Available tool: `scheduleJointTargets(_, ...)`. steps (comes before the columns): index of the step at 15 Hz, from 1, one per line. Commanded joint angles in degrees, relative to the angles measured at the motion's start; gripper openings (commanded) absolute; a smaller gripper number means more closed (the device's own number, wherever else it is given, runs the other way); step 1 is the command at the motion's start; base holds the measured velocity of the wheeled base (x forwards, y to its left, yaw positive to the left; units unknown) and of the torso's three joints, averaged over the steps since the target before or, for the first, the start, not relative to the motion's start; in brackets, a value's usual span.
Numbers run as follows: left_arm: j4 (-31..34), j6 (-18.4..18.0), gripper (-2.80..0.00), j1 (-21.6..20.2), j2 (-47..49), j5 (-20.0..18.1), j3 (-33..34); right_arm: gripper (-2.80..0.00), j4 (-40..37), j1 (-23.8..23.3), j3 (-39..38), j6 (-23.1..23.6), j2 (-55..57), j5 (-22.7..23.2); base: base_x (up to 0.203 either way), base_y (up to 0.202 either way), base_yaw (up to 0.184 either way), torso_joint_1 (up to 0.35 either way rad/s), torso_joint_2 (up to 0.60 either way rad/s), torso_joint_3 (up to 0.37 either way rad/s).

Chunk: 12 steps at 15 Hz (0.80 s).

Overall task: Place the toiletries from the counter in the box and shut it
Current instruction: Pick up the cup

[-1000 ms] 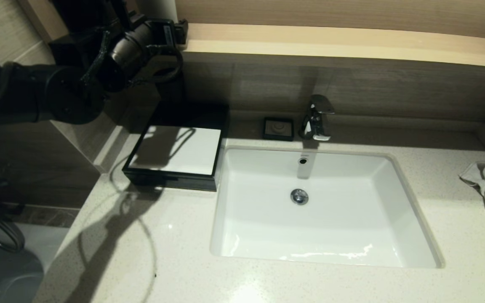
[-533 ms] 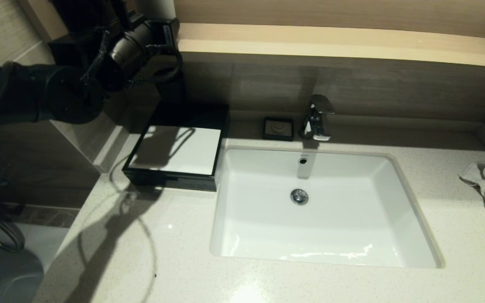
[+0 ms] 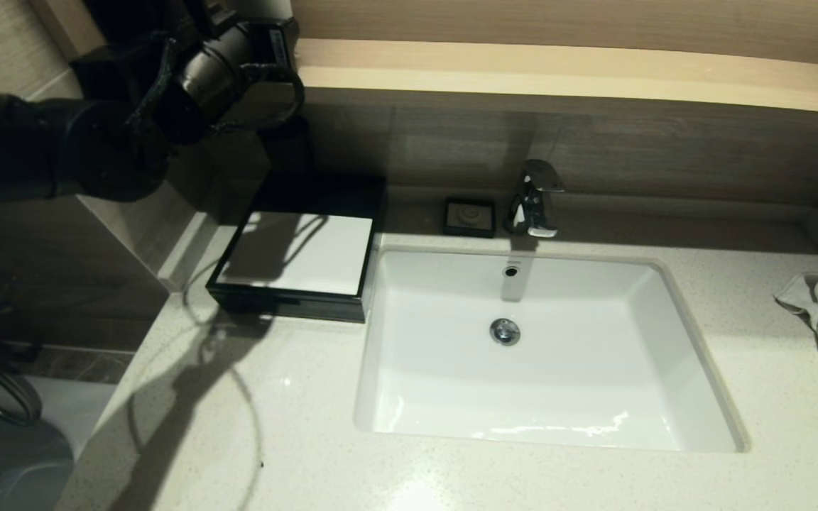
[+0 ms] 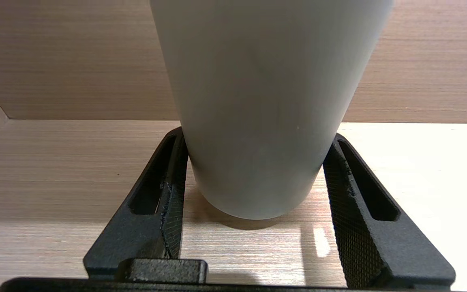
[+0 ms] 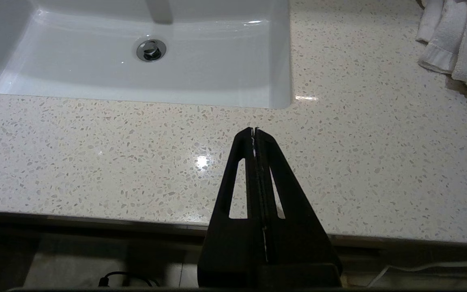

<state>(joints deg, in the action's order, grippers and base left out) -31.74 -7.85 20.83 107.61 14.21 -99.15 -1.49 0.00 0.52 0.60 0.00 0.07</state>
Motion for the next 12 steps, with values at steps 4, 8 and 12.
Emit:
scheduleJointTargets(4,1.2,0.2,-2.80,0.0,-3.7,0.1,0.8,-2.80,0.0,0.0,0.0,0.0,0.0,0.0,0.000,0.000,0.000,0.000,0.00,0.000)
scheduleJointTargets(8,2.4,0.5,-2.80,0.1,-7.8,0.2,4.9,-2.80,0.0,0.0,0.0,0.0,0.0,0.0,0.000,0.000,0.000,0.000,0.00,0.000)
scheduleJointTargets(12,2.4,1.6,-2.80,0.1,-14.0,0.2,13.7,-2.80,-0.1,0.0,0.0,0.0,0.0,0.0,0.000,0.000,0.000,0.000,0.00,0.000)
